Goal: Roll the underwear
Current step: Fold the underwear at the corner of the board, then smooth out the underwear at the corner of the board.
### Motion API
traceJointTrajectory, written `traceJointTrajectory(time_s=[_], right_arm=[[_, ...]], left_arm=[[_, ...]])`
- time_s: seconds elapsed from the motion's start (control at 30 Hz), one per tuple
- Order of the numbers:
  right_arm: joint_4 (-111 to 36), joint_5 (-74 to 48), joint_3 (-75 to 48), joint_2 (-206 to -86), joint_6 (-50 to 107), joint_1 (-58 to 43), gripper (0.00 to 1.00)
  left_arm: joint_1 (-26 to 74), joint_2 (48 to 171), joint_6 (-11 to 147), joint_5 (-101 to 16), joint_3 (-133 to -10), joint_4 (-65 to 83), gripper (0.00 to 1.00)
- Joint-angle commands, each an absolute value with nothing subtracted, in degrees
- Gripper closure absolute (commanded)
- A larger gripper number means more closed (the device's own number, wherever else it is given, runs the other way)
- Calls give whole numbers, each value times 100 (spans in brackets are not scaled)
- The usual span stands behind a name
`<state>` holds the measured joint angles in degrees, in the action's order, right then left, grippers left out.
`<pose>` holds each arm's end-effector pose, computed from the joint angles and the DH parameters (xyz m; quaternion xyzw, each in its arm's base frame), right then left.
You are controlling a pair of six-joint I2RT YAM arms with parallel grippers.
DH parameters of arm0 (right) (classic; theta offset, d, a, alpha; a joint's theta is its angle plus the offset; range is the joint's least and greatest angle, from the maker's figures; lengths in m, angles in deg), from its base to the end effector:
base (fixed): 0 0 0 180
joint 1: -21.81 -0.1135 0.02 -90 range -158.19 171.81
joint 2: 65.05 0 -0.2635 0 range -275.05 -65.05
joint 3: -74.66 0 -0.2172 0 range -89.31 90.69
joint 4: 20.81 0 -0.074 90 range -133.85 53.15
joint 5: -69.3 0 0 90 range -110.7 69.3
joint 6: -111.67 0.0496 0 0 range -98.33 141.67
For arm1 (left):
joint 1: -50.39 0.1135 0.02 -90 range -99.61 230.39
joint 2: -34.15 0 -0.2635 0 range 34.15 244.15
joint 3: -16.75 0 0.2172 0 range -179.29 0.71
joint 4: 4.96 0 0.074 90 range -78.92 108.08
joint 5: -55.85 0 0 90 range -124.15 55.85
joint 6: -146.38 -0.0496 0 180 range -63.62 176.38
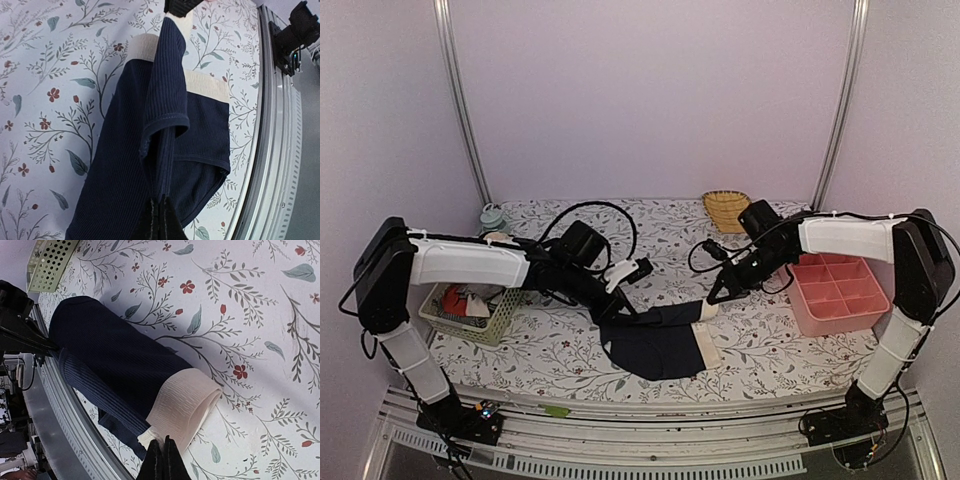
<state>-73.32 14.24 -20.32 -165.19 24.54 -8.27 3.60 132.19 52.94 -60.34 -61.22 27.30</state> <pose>0.2624 0.1848 0.2102 -0.2767 0.8958 0.3349 0.0939 0.2122 -0.2579 0.2061 0.4575 0.8036 -0.3154 0.2130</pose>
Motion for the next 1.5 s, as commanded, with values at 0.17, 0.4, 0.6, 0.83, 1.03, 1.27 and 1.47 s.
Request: traceJointTrajectory(time_s=[0.17, 0.4, 0.6, 0.83, 1.03, 1.27, 1.47], right_arm=[[-7109, 1543, -2870, -16127, 2550, -962, 100], [-7004, 1605, -3249, -15995, 2612, -1056, 100], [-7015, 1761, -3421, -15978, 2586, -1207, 87], [-7295, 2519, -3388, -15586, 2625, -1282, 46], [-7228, 1942, -3333, -15568, 2935, -1273, 54], [-6447, 1723, -3100, -15891, 3903, -1278, 55], [-6420, 1487, -2936, -16347, 4506, -1266, 52]], left_arm=[[42, 13303, 5541, -6368, -5736, 2451, 100], [-97, 13368, 5652, -6420, -5383, 2232, 100], [-305, 13499, 5476, -6382, -5388, 2426, 100], [-353, 12833, 5234, -6251, -5127, 2547, 63], [-353, 12615, 5411, -5840, -5093, 2399, 56], [-341, 13264, 5629, -4595, -5497, 2455, 57], [-322, 13713, 5823, -4408, -5791, 2467, 57]])
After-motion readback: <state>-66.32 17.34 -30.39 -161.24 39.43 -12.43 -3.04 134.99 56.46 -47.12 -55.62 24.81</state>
